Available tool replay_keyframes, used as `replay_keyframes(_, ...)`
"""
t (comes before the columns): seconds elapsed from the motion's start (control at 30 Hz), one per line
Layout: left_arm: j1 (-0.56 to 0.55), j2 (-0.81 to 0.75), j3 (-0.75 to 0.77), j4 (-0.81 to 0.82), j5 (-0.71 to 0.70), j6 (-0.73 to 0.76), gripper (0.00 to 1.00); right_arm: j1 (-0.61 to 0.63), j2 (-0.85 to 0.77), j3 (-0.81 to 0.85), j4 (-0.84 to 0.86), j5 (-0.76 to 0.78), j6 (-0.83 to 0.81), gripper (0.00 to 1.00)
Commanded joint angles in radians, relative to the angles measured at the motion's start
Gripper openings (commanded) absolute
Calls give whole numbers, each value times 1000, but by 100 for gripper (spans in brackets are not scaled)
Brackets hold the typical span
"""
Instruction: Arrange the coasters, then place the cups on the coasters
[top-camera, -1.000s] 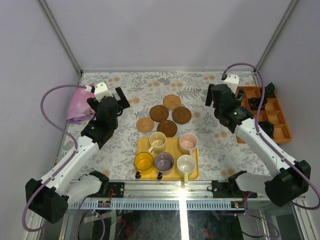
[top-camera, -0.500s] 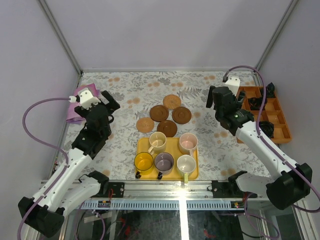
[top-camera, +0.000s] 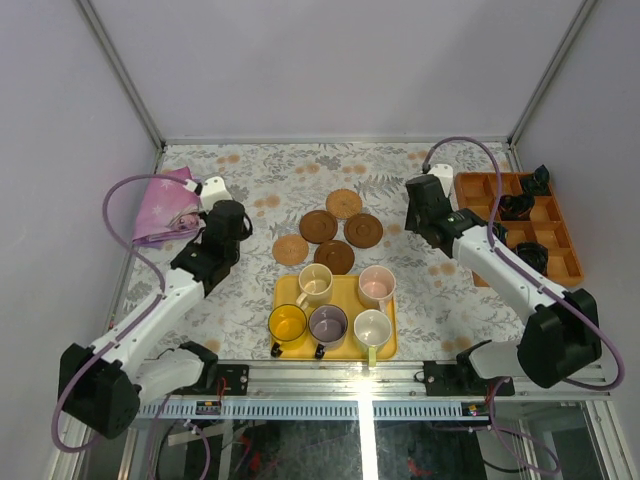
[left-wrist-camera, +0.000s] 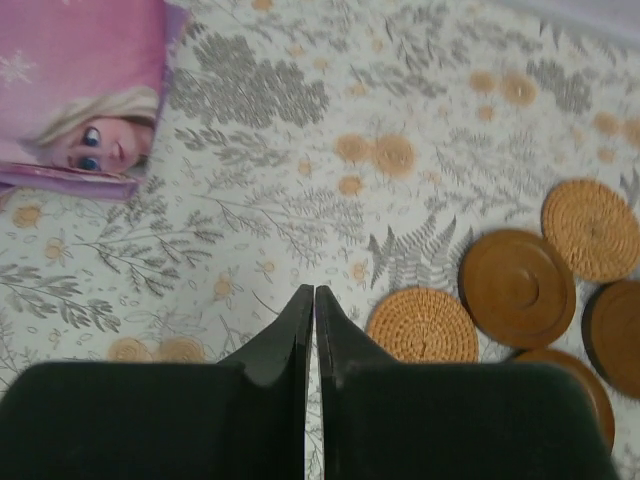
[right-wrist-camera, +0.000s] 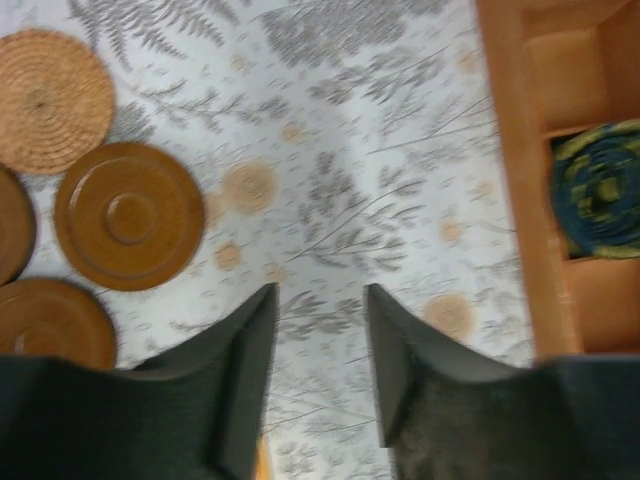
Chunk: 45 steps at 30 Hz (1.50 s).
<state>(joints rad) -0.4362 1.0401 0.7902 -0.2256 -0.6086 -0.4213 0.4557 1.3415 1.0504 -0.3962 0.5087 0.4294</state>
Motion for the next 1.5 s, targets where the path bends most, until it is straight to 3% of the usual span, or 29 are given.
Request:
replay_keyframes(0.0, 7, 64, -3, 9, 141, -5, 0, 2, 47, 19, 4, -207, 29, 33)
replay_keyframes(0.1, 6, 115, -15, 31, 209, -25, 0, 2, 70, 11, 35, -308, 51, 20)
replay_keyframes(0.33, 7, 208, -47, 112, 352, -33, 0, 6, 127, 9, 87, -424, 82, 19)
replay_keyframes(0.8, 5, 466, 28, 172, 583, -22, 0, 52, 386, 92, 208, -716, 52, 0)
replay_keyframes(1.47, 4, 701, 164, 129, 655, -10, 0, 135, 643, 311, 116, -784, -16, 0)
